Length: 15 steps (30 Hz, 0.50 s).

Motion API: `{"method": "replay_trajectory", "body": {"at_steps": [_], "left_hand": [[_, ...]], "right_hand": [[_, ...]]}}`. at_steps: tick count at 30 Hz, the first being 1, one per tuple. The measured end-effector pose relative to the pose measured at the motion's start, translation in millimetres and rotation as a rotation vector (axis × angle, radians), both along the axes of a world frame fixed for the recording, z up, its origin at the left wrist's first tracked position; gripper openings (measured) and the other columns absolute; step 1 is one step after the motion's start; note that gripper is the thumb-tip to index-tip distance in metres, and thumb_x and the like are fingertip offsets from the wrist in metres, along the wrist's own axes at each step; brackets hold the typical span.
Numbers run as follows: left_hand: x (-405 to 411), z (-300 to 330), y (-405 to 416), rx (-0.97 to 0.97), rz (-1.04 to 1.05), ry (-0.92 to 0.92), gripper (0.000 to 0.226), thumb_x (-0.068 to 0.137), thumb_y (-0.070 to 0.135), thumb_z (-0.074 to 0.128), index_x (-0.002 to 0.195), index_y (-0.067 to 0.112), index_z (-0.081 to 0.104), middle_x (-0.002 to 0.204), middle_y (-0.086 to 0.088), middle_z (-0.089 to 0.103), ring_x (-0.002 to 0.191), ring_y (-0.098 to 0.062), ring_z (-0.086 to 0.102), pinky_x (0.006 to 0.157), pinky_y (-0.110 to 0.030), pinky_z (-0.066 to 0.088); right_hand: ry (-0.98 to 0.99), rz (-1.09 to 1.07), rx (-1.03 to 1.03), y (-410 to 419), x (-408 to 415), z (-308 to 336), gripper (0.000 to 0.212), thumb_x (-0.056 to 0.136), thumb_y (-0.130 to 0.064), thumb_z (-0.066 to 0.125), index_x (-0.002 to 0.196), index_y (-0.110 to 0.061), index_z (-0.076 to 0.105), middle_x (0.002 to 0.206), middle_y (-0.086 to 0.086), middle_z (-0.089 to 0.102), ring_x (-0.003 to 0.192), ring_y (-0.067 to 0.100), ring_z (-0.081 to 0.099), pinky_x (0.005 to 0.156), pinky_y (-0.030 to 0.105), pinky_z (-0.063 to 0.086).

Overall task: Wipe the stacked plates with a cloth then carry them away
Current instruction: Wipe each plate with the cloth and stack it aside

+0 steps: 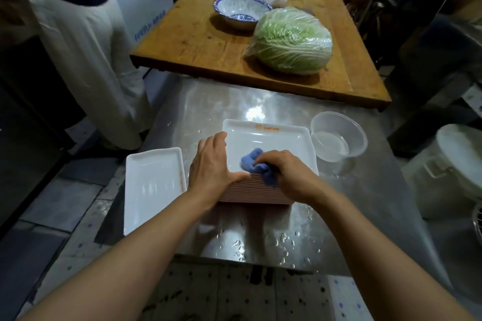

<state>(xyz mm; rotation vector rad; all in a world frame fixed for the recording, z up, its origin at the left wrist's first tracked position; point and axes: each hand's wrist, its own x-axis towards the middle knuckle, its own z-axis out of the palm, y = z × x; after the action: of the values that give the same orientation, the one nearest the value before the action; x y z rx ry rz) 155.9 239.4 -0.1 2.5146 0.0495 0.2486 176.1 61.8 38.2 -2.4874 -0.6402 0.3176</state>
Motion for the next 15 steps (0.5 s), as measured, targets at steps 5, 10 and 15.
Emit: {"method": "replay_trajectory", "body": {"at_steps": [5,10,15], "left_hand": [[1.2,5.7,-3.8,0.071,0.033,0.04,0.097,0.058,0.051,0.083,0.134,0.014,0.037,0.127,-0.004,0.052,0.119,-0.023,0.042,0.09,-0.034,0.04],[-8.3,10.9,-11.6,0.345,0.0,-0.079,0.071,0.066,0.053,0.076,0.119,0.013,0.053,0.116,-0.006,0.057,0.107,-0.027,0.047,0.089,-0.036,0.035],[-12.7,12.0,-39.2,0.362,-0.26,-0.149,0.036,0.061,0.024,0.086,0.092,0.01,0.072,0.102,-0.01,0.065,0.098,-0.033,0.056,0.077,-0.038,0.043]], "right_hand": [[-0.138,-0.175,-0.288,-47.7,-12.3,4.1,0.011,0.088,-0.012,0.052,0.09,-0.015,0.062,0.094,0.001,0.061,0.092,0.026,0.053,0.077,0.033,0.039],[-0.314,-0.206,-0.435,-65.2,-21.6,14.2,0.015,0.087,-0.009,0.055,0.084,-0.023,0.058,0.096,0.001,0.064,0.092,0.023,0.05,0.071,0.03,0.025],[-0.267,-0.454,-0.152,-88.3,-31.9,21.7,0.013,0.082,0.001,0.058,0.081,-0.01,0.065,0.08,0.006,0.066,0.079,0.025,0.06,0.071,0.044,0.051]]}}
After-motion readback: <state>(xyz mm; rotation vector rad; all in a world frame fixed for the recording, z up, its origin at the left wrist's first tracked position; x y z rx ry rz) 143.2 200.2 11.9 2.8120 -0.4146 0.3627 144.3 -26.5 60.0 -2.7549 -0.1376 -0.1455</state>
